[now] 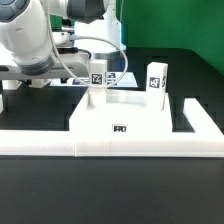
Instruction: Assemble square table
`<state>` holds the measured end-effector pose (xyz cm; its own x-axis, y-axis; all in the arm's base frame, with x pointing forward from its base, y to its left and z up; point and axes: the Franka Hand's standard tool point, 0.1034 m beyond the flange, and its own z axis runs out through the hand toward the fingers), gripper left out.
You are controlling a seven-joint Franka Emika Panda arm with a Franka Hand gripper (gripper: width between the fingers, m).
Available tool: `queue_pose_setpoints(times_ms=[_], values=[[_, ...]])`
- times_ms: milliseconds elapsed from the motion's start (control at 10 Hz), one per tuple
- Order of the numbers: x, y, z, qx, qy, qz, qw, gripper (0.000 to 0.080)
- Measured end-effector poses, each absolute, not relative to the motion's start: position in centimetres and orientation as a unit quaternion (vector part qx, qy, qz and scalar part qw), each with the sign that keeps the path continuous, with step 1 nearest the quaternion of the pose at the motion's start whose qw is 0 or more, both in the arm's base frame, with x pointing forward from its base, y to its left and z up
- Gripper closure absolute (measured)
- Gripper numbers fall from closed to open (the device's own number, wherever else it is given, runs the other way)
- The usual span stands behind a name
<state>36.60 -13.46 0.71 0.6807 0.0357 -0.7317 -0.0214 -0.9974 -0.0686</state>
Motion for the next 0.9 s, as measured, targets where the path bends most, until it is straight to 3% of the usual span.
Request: queue_pose_setpoints(times_ms=[300, 900], values=[[39.2, -15.4, 2.6, -0.922, -0.015, 0.384, 0.039, 0.015], [38.6, -15.7, 2.5, -0.919, -0.008, 0.393, 0.036, 0.015]])
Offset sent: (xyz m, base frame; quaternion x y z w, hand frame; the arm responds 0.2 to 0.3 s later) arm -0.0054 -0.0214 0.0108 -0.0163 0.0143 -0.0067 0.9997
